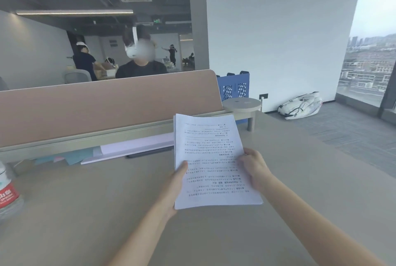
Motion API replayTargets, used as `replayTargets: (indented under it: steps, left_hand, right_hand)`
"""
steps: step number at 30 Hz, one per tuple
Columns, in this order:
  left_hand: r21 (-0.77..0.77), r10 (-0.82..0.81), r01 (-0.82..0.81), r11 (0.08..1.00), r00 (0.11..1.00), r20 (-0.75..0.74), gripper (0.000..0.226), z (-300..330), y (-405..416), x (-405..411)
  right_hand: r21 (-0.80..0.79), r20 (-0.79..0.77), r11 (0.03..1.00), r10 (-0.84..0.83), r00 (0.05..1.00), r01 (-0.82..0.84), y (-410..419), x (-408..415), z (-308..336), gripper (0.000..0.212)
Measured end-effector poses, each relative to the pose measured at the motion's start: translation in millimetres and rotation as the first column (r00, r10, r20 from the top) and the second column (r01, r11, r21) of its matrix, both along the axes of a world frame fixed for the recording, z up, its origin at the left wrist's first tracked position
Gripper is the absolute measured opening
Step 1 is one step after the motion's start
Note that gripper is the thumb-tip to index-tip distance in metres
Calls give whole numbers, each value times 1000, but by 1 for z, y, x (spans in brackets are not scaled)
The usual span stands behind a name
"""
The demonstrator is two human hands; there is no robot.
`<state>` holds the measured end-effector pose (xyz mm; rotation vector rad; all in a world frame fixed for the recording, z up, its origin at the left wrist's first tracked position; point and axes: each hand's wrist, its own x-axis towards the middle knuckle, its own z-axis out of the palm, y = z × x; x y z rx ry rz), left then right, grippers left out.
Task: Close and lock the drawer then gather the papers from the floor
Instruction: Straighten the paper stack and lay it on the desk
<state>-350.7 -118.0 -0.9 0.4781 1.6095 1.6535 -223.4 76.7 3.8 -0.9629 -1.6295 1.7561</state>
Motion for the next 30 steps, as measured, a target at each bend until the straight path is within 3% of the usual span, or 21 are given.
replayTargets:
  steps: [5, 14, 18, 22, 30]
  left_hand:
    - [21, 43, -42, 999, 998, -53, 36, -4, 49, 11]
    - [-44, 75, -86, 995, 974, -213, 17, -2, 138, 34]
    - [-47, 90, -109, 993, 950, -299, 37, -7, 172, 40]
    - [-84, 41, -89, 992, 889, -457, 56, -14, 202, 45]
    - [-278, -199, 9, 961, 720, -665, 29, -28, 255, 50]
  right_hand:
    - [-25, 18, 996, -85, 996, 85, 32, 26, 0, 39]
    - [-29, 82, 985, -165, 983, 168, 106, 60, -8, 39]
    - [-10, 117, 980, -197, 973, 200, 141, 68, -14, 35]
    - [46, 151, 975, -221, 964, 216, 171, 74, -16, 36]
    - [213, 297, 961, -238, 925, 179, 226, 80, -11, 40]
